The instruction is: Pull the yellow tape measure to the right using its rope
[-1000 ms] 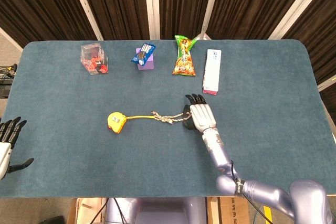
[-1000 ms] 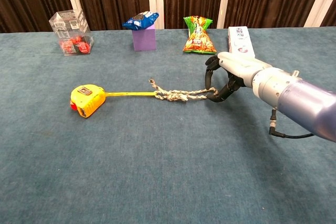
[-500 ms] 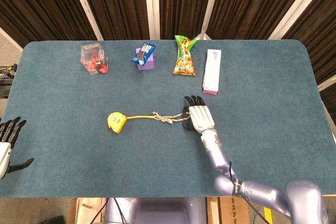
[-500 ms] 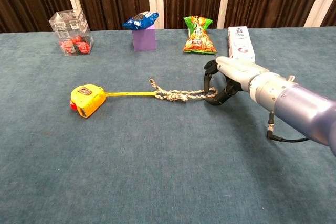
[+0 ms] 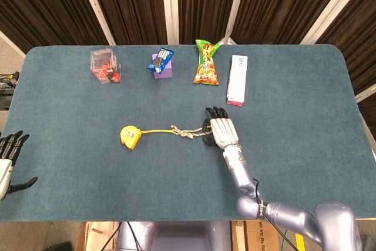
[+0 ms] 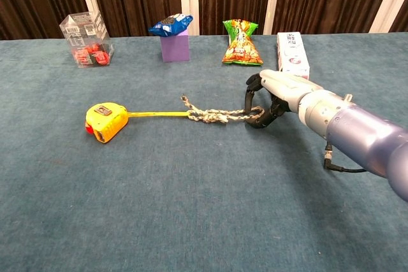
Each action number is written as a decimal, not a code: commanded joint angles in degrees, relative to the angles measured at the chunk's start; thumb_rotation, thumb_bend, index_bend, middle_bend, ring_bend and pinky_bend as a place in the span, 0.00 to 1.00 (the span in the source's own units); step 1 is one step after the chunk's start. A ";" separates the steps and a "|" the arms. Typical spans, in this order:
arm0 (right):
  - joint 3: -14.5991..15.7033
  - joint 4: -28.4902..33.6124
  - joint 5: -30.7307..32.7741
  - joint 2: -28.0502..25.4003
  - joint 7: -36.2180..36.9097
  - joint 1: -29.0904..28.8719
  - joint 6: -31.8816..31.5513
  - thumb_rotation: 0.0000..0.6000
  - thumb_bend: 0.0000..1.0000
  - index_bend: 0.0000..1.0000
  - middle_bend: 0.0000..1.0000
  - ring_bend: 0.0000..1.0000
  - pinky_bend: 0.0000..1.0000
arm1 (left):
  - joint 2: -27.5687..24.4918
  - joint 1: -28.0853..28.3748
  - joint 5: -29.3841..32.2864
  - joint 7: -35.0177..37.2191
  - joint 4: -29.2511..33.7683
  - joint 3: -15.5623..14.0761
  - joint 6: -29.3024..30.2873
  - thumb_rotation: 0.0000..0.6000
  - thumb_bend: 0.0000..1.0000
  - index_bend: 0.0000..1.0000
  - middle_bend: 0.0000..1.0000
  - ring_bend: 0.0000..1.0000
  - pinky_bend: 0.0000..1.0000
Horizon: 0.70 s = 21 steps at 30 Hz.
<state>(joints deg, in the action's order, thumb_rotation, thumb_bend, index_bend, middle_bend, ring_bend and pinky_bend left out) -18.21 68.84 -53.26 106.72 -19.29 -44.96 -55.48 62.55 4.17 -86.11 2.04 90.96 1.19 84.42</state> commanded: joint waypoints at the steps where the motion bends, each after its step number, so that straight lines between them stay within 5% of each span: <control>1: 0.02 -0.31 0.17 0.14 -0.12 -0.06 0.10 1.00 0.39 0.55 0.14 0.00 0.00 | -0.06 0.02 0.12 0.07 0.11 0.01 -0.11 1.00 0.00 0.00 0.00 0.00 0.00; 21: 0.01 2.45 0.13 -0.87 -0.49 0.72 -1.32 1.00 0.42 0.63 0.15 0.00 0.00 | -0.27 0.05 0.34 0.26 0.48 -0.02 -0.38 1.00 0.00 0.00 0.00 0.00 0.00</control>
<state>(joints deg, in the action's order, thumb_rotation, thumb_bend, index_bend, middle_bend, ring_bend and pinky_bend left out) -18.14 70.85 -52.94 106.18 -19.91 -44.43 -56.50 62.29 4.23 -85.77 2.30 91.45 1.18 84.04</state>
